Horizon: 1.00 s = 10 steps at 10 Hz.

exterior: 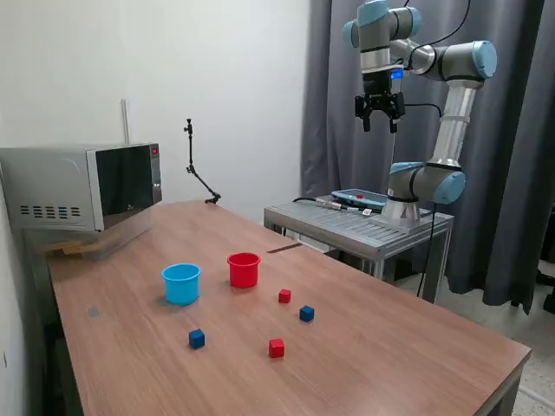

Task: Place red objects in the red bin, and blue objects in the blue bin.

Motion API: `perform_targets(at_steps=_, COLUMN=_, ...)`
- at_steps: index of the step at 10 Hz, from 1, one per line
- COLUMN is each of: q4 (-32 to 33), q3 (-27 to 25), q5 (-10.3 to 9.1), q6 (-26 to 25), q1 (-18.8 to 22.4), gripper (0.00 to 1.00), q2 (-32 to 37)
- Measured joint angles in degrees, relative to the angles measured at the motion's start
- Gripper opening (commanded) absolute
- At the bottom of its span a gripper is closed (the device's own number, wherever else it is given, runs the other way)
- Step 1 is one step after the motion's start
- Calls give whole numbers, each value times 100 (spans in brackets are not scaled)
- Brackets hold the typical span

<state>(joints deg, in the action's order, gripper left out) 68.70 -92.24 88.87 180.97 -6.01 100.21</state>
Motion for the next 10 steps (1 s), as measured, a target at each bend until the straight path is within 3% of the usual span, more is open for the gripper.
perform_targets(at_steps=10, q4=28, q3=-20, q5=5, q6=58, q1=20, gripper=100, q2=4)
